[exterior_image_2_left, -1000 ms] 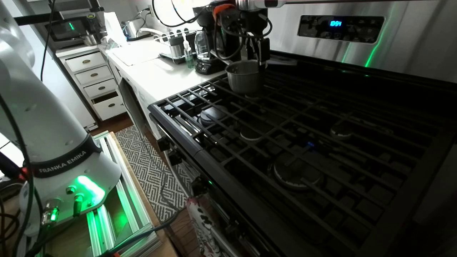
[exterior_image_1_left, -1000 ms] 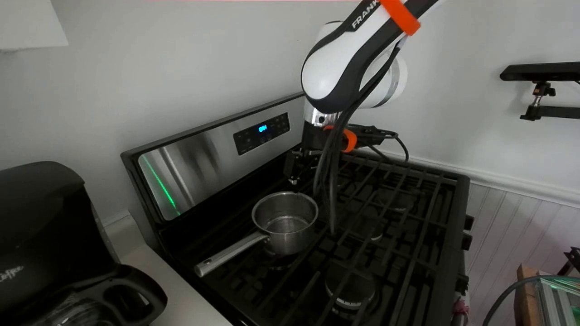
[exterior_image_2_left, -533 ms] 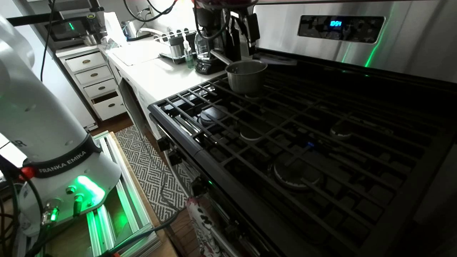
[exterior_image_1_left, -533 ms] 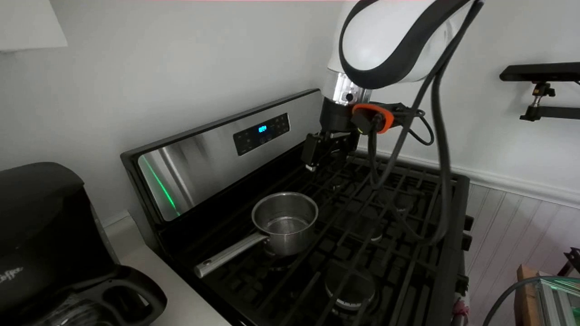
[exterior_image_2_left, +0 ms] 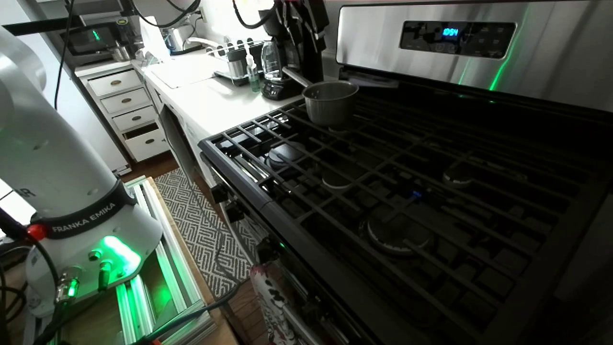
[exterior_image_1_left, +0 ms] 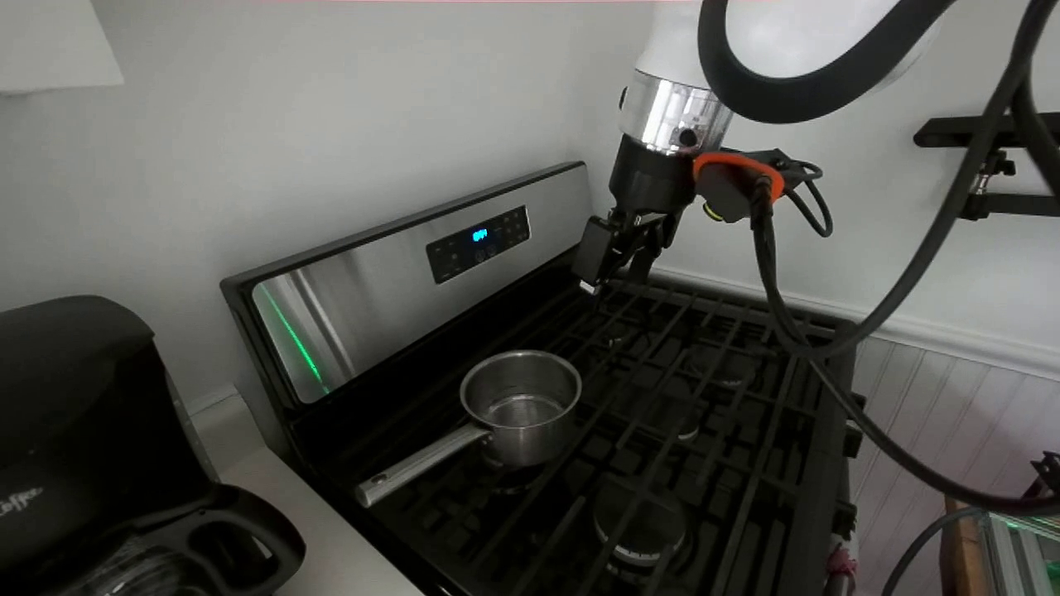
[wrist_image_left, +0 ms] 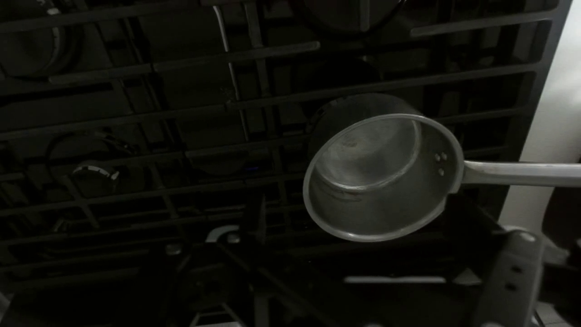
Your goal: Move the pot forward
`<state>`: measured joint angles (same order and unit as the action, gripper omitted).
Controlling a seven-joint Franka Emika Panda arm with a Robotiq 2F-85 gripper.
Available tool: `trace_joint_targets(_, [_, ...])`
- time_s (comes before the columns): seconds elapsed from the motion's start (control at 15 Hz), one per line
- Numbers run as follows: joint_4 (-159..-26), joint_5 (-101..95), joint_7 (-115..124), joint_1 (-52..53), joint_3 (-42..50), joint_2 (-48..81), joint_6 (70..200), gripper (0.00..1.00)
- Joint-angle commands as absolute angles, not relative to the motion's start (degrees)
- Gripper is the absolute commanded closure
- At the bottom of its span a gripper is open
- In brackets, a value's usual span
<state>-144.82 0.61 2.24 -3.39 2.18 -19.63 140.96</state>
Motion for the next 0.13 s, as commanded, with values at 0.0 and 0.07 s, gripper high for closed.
trace_joint_targets(0.0, [-145.1,0.6,2.2,-3.3,2.1,-20.2,140.8,0.0])
trace_joint_targets(0.07, [-145.4,0.6,2.2,-3.3,2.1,-20.5,140.8,0.0])
